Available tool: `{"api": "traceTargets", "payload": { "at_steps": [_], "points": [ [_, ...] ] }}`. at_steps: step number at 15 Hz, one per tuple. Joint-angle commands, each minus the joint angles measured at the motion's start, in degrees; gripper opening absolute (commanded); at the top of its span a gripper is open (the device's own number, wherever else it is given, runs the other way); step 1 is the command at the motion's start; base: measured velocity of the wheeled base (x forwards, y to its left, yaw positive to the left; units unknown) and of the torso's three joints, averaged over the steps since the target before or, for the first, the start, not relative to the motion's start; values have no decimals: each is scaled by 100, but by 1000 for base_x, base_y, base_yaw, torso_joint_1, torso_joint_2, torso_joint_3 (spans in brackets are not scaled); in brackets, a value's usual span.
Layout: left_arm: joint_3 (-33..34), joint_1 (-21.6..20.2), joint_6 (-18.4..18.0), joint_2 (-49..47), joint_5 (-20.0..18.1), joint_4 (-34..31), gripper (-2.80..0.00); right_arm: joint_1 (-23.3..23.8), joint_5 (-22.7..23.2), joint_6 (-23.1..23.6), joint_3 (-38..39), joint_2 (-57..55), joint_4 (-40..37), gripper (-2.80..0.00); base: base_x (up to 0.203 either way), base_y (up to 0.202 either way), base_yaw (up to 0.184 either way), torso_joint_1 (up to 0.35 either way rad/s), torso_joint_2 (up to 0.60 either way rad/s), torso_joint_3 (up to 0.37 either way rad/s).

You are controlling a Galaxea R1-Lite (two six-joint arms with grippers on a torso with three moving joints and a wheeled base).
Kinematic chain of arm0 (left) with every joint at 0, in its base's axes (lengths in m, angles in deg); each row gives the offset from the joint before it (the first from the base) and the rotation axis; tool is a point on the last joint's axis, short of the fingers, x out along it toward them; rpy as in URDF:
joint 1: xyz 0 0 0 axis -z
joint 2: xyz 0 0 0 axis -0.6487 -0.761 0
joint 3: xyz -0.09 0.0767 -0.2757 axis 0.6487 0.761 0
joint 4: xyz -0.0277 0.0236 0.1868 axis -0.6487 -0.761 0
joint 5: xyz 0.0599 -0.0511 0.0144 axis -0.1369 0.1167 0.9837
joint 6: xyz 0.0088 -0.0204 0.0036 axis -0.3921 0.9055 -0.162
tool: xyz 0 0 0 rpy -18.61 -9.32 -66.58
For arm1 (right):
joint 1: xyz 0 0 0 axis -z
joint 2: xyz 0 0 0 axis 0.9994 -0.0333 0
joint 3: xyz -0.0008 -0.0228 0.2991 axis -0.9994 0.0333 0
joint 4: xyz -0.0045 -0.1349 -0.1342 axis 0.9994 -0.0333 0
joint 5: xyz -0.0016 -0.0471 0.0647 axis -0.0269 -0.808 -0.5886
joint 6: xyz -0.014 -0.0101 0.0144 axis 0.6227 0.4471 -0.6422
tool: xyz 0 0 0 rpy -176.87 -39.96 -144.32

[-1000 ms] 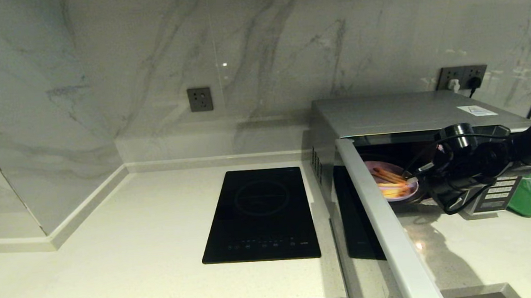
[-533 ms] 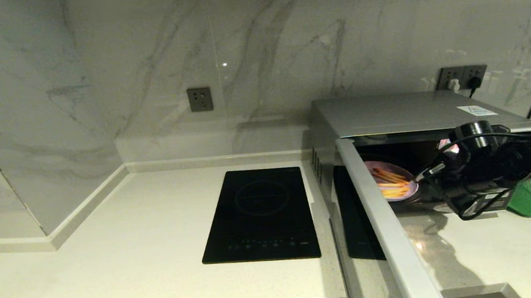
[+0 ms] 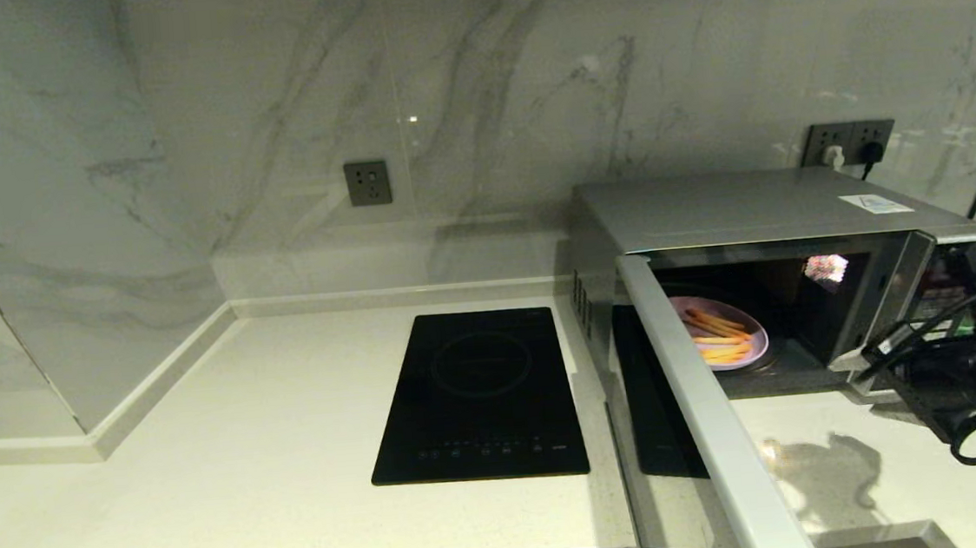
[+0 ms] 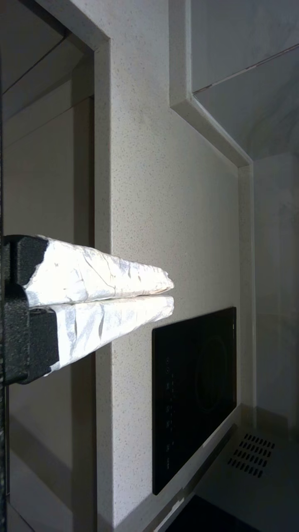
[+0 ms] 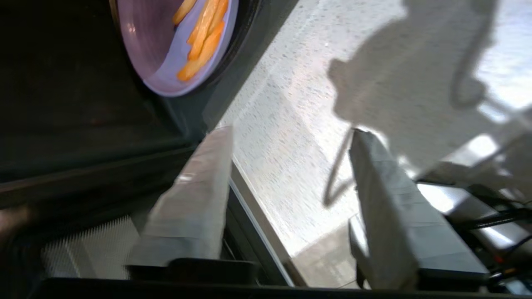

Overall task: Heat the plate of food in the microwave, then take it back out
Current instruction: Close the microwave oven

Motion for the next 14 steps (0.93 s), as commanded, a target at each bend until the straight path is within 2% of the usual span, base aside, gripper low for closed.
{"api": "traceTargets", "payload": {
  "at_steps": [1, 4, 7, 10, 11, 12, 14],
  "points": [
    [1, 4, 5, 0, 1, 1, -280, 212, 35, 234, 361, 997, -133, -280, 0, 0, 0, 0, 0, 0],
    [1, 4, -4, 0, 1, 1, -280, 293, 290, 705, 200, 1842, -1145, -280, 0, 0, 0, 0, 0, 0],
    [1, -4, -3, 0, 1, 1, -280, 269, 784, 1358, -1166, 2138, -3040, -280, 0, 0, 0, 0, 0, 0],
    [1, -5, 3, 0, 1, 1, -280, 26, 911, 2052, -2866, 2043, -4917, -280, 0, 0, 0, 0, 0, 0],
    [1, 3, 5, 0, 1, 1, -280, -173, 879, 2179, -3429, 1923, -5438, -280, 0, 0, 0, 0, 0, 0],
    [1, -5, -4, 0, 1, 1, -280, -570, 780, 2276, -4028, 1745, -5994, -280, 0, 0, 0, 0, 0, 0],
    [1, -3, 5, 0, 1, 1, -280, -1664, 312, 2341, -4748, 1360, -6777, -280, 0, 0, 0, 0, 0, 0]
  ]
}}
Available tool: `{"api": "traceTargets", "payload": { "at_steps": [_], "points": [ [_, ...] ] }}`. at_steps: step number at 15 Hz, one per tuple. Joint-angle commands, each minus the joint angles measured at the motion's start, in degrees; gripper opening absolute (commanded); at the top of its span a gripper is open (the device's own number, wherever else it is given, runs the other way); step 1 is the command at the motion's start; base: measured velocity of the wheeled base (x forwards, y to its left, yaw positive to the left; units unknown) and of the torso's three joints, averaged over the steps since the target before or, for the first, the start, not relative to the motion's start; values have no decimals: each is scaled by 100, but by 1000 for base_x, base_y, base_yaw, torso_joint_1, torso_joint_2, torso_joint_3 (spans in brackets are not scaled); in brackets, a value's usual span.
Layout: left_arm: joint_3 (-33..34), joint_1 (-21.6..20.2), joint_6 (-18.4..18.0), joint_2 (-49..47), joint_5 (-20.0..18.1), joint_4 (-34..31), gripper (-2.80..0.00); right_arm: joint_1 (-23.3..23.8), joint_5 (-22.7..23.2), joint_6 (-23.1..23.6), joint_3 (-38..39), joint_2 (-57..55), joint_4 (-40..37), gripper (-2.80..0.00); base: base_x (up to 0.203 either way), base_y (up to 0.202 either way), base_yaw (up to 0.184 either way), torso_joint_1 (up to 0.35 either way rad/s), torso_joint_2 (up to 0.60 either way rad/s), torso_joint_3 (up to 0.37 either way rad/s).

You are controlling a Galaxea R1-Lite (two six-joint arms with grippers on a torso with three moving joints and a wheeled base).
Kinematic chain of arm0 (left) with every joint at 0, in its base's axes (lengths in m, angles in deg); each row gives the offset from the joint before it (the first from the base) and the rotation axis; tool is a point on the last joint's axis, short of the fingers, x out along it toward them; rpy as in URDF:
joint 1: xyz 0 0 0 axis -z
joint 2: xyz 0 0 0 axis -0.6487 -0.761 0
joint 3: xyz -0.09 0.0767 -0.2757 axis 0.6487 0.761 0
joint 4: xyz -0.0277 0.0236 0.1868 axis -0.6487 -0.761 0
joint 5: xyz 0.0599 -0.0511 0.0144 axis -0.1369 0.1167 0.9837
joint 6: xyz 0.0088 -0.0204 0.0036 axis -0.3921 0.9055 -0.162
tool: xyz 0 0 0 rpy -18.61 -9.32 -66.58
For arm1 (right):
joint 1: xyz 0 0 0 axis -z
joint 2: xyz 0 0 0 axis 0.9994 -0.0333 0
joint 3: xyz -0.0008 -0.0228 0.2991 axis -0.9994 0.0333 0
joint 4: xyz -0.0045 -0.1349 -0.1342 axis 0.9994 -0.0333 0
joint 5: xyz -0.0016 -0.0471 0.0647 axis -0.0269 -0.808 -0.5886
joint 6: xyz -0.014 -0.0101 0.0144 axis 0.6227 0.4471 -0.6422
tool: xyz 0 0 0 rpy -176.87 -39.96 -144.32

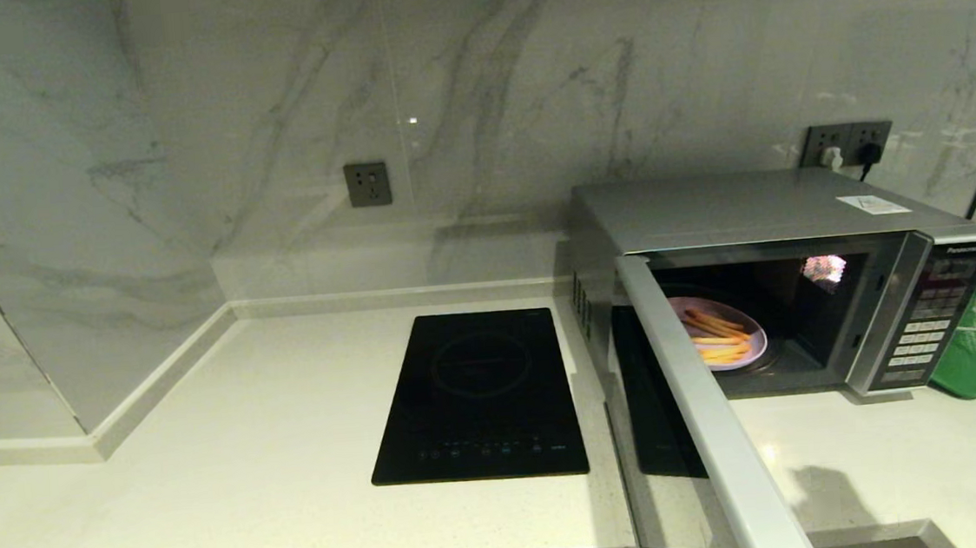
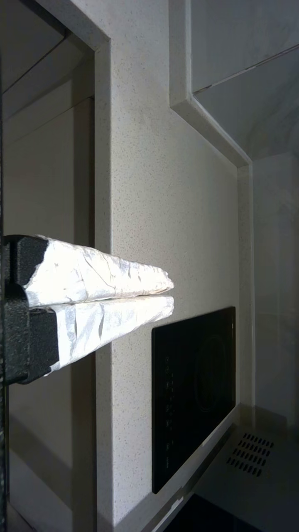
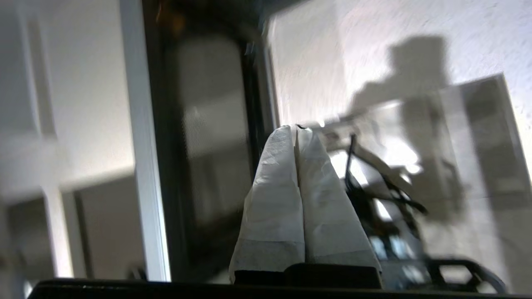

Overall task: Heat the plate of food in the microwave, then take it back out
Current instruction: Close the microwave oven

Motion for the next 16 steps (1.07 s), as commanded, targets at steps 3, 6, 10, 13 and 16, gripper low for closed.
{"api": "traceTargets", "payload": {
  "at_steps": [3, 6, 10, 13, 16],
  "points": [
    [1, 4, 1, 0, 2, 1, -280, -2458, -1723, -322, -1134, -1041, -1211, -280, 0, 0, 0, 0, 0, 0],
    [1, 4, -8, 0, 2, 1, -280, -3556, -2467, -565, -1538, -1565, -1387, -280, 0, 0, 0, 0, 0, 0],
    [1, 4, -5, 0, 2, 1, -280, -4317, -2562, -623, -1950, -1734, -1426, -280, 0, 0, 0, 0, 0, 0],
    [1, 0, 1, 0, 2, 1, -280, -4856, -2547, -675, -2041, -1705, -1427, -280, 0, 0, 0, 0, 0, 0],
    [1, 4, -1, 0, 2, 1, -280, -5361, -2494, -986, -2021, -1717, -1418, -280, 0, 0, 0, 0, 0, 0]
  ]
}}
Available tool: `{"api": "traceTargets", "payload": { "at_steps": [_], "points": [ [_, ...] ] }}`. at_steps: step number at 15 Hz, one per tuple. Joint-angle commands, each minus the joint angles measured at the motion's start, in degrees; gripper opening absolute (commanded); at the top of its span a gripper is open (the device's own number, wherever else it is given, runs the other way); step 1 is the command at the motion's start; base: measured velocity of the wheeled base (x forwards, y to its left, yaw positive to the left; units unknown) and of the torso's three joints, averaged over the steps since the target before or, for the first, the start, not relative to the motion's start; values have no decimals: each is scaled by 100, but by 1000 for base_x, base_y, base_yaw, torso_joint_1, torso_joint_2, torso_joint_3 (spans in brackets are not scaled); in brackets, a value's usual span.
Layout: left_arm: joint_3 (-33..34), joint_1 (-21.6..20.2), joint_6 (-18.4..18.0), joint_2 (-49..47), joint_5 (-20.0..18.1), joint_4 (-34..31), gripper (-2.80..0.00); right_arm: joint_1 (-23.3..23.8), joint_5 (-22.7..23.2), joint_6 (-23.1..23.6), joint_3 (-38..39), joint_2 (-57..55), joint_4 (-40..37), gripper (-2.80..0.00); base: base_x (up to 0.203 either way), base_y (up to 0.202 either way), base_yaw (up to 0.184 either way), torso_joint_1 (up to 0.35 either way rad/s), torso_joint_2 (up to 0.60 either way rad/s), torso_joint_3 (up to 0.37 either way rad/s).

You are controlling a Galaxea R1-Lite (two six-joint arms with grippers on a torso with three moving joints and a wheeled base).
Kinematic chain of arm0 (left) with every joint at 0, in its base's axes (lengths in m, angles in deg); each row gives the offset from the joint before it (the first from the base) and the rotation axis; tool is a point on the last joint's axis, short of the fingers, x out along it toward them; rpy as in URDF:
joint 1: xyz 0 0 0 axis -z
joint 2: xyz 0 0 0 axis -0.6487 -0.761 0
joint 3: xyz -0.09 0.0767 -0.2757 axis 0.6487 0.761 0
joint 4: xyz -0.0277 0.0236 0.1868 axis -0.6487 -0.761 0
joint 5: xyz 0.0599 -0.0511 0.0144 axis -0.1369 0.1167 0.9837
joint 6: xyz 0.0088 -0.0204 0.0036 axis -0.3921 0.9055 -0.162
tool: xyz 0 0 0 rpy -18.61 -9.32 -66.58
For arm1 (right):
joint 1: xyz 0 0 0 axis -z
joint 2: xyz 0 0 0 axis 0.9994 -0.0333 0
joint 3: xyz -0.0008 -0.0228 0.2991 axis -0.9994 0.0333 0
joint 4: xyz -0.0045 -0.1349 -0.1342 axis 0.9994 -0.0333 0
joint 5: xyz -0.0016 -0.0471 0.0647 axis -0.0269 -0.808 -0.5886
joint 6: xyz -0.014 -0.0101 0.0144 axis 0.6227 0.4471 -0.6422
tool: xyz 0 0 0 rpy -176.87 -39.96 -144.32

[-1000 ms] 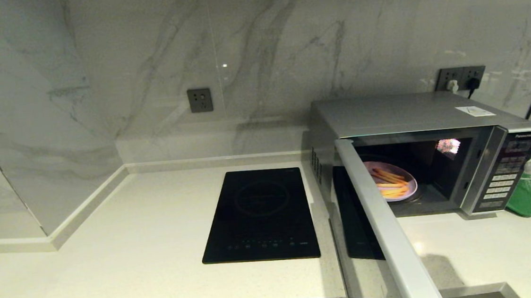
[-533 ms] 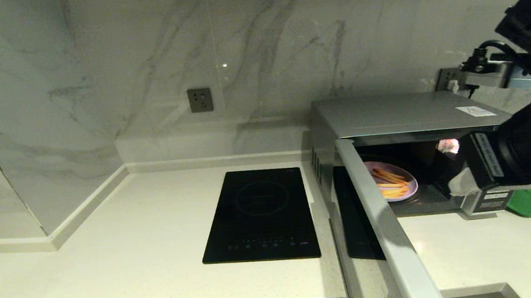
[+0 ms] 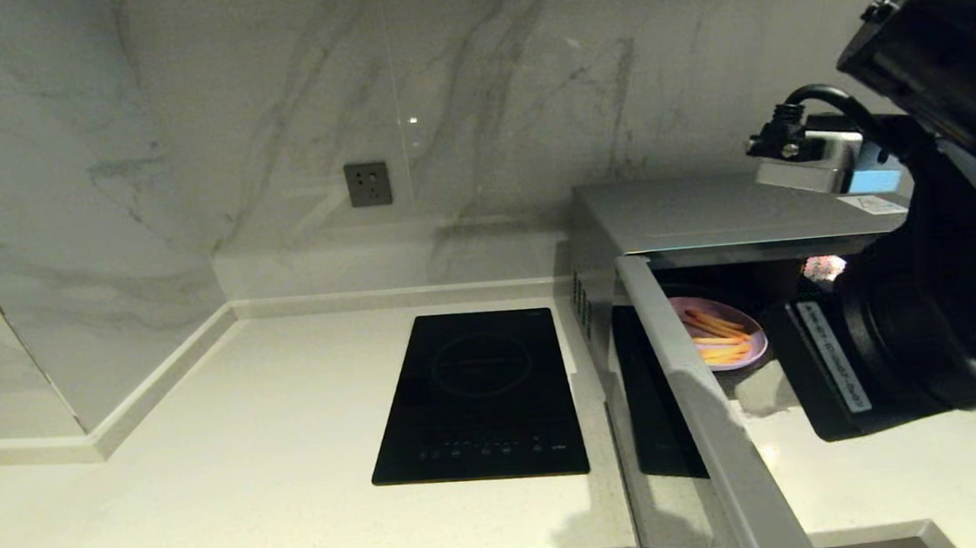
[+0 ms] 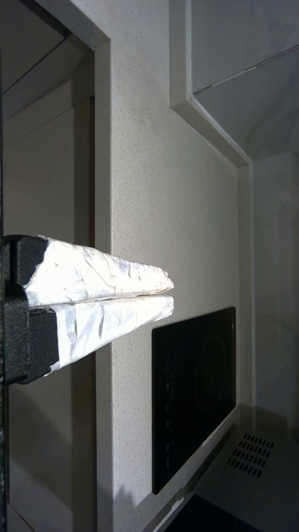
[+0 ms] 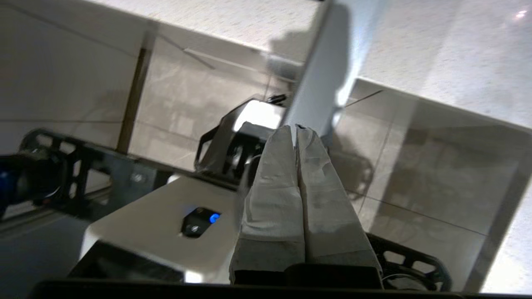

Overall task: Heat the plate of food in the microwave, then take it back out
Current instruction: Close the microwave oven

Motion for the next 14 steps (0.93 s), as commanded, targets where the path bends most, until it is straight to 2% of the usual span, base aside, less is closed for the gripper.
{"api": "traceTargets", "payload": {
  "at_steps": [1, 6, 9, 12, 14],
  "points": [
    [1, -1, -1, 0, 1, -1, -280, -393, 8, -65, 13, -38, -35, -280, 0, 0, 0, 0, 0, 0],
    [1, 4, 2, 0, 1, -1, -280, -695, 367, -206, 449, -124, -7, -280, 0, 0, 0, 0, 0, 0],
    [1, -3, -5, 0, 1, -1, -280, -726, 392, -475, 1152, -68, 270, -280, 0, 0, 0, 0, 0, 0],
    [1, 3, 1, 0, 1, -1, -280, -728, 383, -608, 2045, 100, 787, -280, 0, 0, 0, 0, 0, 0],
    [1, 2, -2, 0, 1, -1, -280, -725, 378, -667, 2371, 265, 938, -280, 0, 0, 0, 0, 0, 0]
  ]
}}
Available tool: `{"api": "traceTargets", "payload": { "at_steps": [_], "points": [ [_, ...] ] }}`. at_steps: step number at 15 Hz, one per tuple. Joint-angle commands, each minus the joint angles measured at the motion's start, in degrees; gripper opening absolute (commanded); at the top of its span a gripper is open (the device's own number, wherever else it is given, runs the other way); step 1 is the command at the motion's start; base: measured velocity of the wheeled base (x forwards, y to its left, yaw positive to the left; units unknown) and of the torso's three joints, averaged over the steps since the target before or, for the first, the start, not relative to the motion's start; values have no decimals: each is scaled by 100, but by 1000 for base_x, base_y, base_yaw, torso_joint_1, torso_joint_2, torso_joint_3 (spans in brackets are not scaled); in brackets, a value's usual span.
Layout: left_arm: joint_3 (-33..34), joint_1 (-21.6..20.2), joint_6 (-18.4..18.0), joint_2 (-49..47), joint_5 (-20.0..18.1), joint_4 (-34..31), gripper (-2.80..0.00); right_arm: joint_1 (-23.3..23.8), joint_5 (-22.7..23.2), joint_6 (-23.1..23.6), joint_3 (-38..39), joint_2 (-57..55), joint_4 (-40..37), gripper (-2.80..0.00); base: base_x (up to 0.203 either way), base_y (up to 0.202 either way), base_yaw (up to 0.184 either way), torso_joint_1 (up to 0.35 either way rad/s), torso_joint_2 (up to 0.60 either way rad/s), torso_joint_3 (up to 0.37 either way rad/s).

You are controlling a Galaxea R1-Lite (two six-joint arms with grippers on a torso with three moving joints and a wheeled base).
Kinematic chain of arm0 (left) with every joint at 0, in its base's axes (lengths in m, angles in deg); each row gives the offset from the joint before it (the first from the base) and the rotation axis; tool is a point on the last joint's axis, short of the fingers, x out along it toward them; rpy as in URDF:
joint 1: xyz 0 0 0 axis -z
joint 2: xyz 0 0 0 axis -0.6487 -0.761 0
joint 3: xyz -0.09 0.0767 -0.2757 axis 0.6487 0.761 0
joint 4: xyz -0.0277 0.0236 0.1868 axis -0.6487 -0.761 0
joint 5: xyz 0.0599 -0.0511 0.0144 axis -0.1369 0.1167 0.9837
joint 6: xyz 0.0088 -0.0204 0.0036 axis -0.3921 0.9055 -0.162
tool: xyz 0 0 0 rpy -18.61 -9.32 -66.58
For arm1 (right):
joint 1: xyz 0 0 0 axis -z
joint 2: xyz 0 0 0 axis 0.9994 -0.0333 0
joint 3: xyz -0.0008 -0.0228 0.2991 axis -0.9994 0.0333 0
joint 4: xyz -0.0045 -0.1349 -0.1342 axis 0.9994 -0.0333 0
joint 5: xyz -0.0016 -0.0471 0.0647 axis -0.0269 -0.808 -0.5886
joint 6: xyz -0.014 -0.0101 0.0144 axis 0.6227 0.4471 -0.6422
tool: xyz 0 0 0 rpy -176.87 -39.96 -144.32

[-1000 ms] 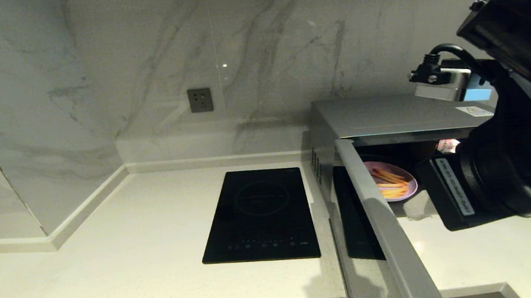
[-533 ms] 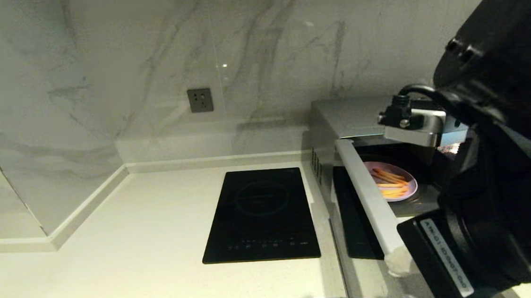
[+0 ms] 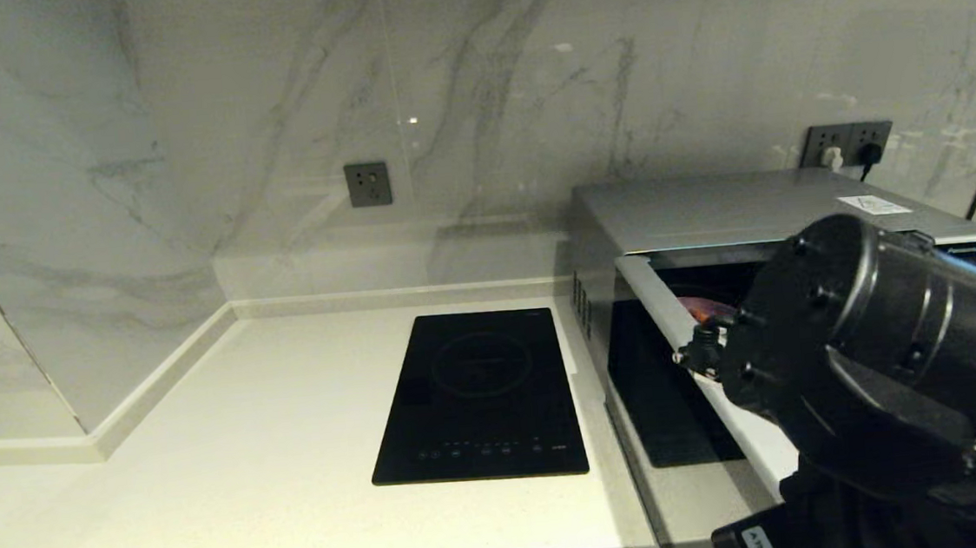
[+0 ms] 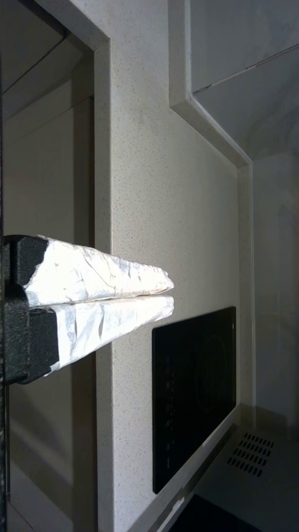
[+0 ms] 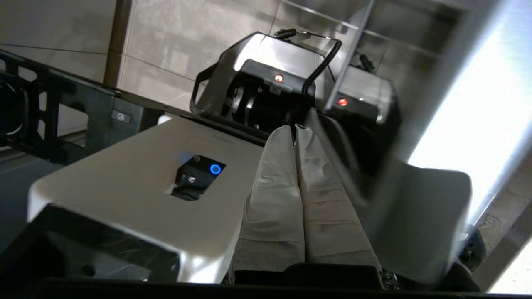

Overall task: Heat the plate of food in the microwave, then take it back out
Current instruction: Close the microwave oven

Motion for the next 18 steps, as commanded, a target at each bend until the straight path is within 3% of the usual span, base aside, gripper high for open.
{"api": "traceTargets", "payload": {
  "at_steps": [1, 4, 6, 9, 14, 18],
  "points": [
    [1, -4, 6, 0, -1, 1, -280, 4, -18, -92, 427, 254, 32, -280, 0, 0, 0, 0, 0, 0],
    [1, 2, 7, 0, -1, 1, -280, 213, -134, -217, 630, 522, 133, -280, 0, 0, 0, 0, 0, 0],
    [1, 0, 0, 0, -1, 1, -280, 603, -473, -218, 755, 717, 195, -280, 0, 0, 0, 0, 0, 0],
    [1, -5, 4, 0, -1, 1, -280, 1476, -978, -179, 1272, 929, 495, -280, 0, 0, 0, 0, 0, 0],
    [1, 0, 3, 0, -1, 1, -280, 3291, -1063, 445, 1845, 1229, 1351, -280, 0, 0, 0, 0, 0, 0],
    [1, 4, 0, 0, -1, 1, -280, 4132, -1059, 767, 2026, 1367, 2093, -280, 0, 0, 0, 0, 0, 0]
  ]
}}
